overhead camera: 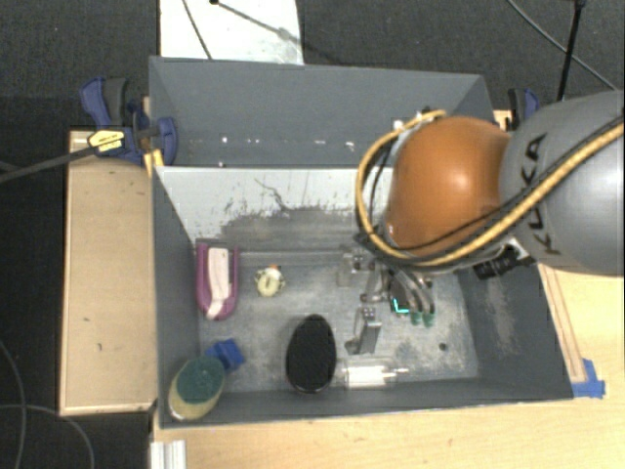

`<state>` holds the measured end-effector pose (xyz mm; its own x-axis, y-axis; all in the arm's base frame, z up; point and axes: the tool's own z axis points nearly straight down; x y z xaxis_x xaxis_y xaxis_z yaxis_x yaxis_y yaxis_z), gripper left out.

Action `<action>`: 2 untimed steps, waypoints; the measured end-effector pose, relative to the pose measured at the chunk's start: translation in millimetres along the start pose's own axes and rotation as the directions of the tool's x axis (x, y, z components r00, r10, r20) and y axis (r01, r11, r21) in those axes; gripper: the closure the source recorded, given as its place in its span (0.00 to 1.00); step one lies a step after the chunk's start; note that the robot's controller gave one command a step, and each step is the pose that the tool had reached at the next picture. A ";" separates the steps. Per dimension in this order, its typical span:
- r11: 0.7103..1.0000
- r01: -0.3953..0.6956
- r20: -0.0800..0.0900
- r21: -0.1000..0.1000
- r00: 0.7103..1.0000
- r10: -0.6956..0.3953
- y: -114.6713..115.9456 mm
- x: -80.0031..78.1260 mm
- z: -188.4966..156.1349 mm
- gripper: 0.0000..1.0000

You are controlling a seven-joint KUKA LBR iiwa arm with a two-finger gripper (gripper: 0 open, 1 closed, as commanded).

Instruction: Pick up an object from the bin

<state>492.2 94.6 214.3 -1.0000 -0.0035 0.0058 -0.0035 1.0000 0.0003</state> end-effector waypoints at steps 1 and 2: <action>0.915 0.404 -0.009 0.004 0.915 -0.404 28.3 -24.3 142.8 0.00; 0.918 0.397 0.018 0.005 0.918 -0.397 31.0 -30.6 137.9 1.00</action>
Offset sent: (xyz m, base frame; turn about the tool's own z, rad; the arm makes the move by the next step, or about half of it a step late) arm 0.0240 0.0307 -0.1443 -0.4162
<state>521.8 125.8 76.2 -0.9165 -0.3998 -0.0123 -0.3998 0.9166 -0.0025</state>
